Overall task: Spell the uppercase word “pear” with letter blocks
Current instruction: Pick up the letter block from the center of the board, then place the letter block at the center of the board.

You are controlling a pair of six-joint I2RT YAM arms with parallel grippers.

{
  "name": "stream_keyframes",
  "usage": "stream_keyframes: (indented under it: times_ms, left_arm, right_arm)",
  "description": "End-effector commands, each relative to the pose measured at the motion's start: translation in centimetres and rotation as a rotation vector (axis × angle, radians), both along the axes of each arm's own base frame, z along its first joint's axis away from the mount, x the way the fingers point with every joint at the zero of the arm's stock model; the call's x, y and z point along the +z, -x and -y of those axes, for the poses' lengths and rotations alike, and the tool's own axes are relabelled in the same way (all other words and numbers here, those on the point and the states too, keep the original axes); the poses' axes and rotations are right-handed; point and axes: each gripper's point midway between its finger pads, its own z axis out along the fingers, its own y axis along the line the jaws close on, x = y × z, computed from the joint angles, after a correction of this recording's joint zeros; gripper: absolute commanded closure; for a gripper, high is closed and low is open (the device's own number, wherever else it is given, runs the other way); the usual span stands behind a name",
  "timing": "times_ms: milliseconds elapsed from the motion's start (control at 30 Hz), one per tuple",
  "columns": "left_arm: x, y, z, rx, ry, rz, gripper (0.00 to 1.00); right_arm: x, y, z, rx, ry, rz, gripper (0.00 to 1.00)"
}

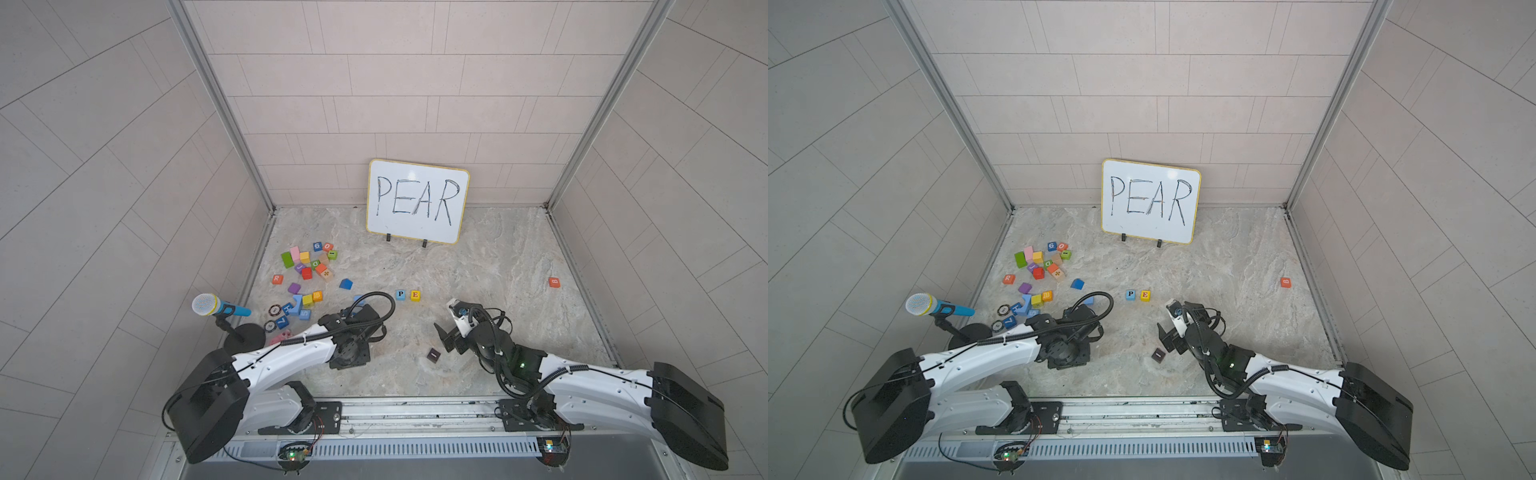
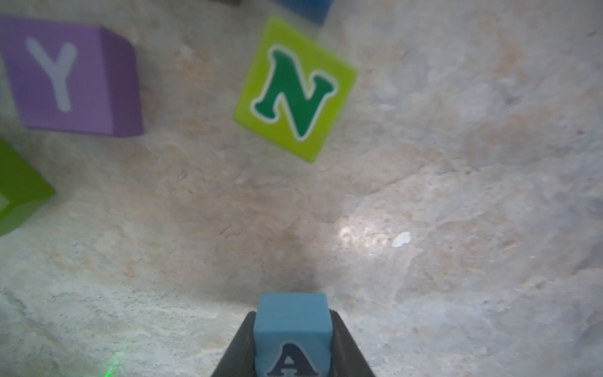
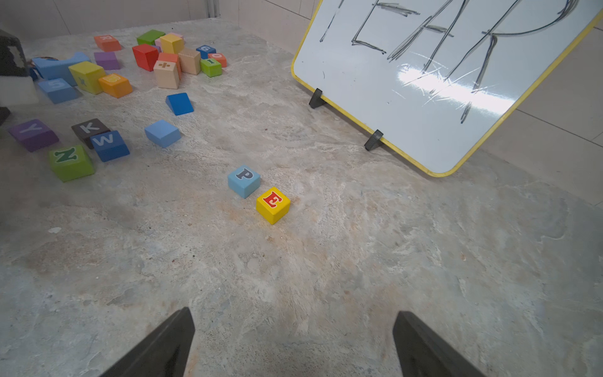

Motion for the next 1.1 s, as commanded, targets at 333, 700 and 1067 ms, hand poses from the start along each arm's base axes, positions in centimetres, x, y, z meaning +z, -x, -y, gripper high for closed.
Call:
stream_keyframes:
  times_ms: [333,700,1067]
  left_arm:
    - [2.3,-5.0,8.6,-0.15,0.054,0.068,0.71]
    - [2.5,-8.5,15.3,-0.25,0.078,0.087,0.72]
    - [2.9,-12.4,20.1,-0.31,0.095,0.134,0.72]
  right_arm:
    - [-0.5,-3.4,4.5,-0.187,-0.067,-0.01,0.0]
    - [-1.5,-3.7,6.5,-0.261,-0.087,-0.019,0.0]
    - [-2.2,-4.1,6.7,-0.284,-0.111,-0.033,0.0]
